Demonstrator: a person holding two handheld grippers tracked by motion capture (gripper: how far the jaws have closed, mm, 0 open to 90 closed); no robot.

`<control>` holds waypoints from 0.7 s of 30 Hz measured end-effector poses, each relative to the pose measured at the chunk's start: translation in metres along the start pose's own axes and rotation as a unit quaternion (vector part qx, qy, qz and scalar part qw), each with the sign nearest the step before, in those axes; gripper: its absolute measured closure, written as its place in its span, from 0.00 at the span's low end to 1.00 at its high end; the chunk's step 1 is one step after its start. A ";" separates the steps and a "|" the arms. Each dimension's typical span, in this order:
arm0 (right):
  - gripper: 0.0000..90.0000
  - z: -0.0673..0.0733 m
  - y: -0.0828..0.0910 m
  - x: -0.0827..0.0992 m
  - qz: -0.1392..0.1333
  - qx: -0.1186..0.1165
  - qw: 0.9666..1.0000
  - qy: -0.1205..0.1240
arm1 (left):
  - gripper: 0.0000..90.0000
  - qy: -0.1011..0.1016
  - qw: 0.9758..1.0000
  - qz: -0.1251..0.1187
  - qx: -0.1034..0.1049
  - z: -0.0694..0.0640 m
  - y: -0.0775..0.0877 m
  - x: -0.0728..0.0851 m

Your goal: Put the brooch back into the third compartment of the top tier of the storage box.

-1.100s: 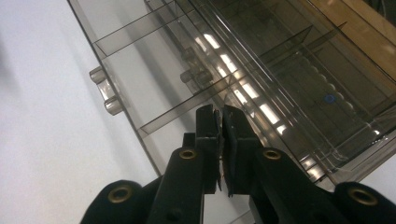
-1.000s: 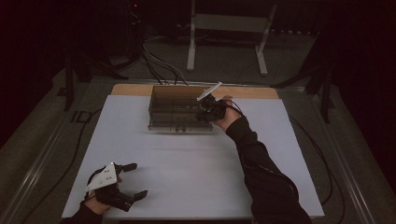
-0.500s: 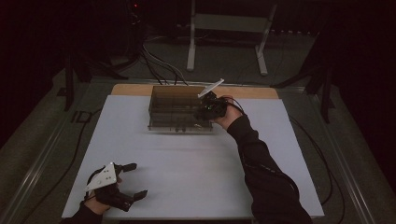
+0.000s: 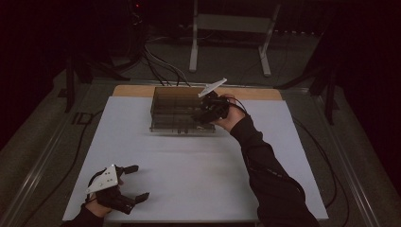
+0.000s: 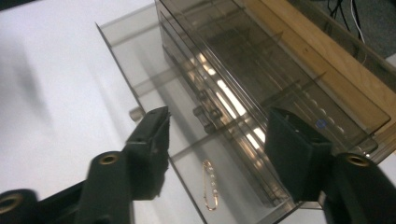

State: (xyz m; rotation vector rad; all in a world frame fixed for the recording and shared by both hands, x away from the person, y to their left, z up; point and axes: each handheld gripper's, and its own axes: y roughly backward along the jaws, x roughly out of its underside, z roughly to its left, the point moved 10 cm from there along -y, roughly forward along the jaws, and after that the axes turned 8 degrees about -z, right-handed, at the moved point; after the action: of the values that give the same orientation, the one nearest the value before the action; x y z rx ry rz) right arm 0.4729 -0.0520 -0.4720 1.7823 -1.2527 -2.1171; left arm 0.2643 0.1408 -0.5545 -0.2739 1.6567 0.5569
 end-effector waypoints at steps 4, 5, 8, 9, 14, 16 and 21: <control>0.34 0.005 0.004 -0.005 -0.006 -0.001 1.000 0.000 | 0.01 -0.002 1.000 0.001 0.001 0.000 0.000 0.000; 0.32 0.006 0.005 -0.006 -0.009 -0.001 1.000 0.002 | 0.01 0.001 1.000 0.001 0.001 0.000 0.000 0.000; 0.26 0.009 0.008 -0.010 -0.016 -0.004 1.000 -0.007 | 0.01 -0.001 1.000 0.002 0.002 -0.001 0.000 0.000; 0.24 0.009 0.009 -0.011 -0.018 -0.003 1.000 -0.007 | 0.01 0.000 1.000 0.001 0.002 0.000 0.000 0.000; 0.06 0.015 0.013 -0.013 -0.028 -0.021 0.999 -0.011 | 0.01 -0.001 1.000 0.002 0.002 -0.001 0.000 0.000; 0.01 0.019 0.015 -0.013 -0.027 -0.033 0.999 -0.009 | 0.01 0.000 1.000 0.001 0.002 -0.001 0.000 0.000; 0.00 0.022 0.020 -0.016 -0.036 -0.037 0.999 -0.003 | 0.01 0.001 1.000 0.001 0.001 0.000 0.000 0.000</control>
State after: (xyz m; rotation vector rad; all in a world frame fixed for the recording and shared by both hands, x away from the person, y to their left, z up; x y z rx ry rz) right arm 0.4504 -0.0448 -0.4473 1.8174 -1.1119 -2.1768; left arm 0.2643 0.1410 -0.5549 -0.2716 1.6596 0.5569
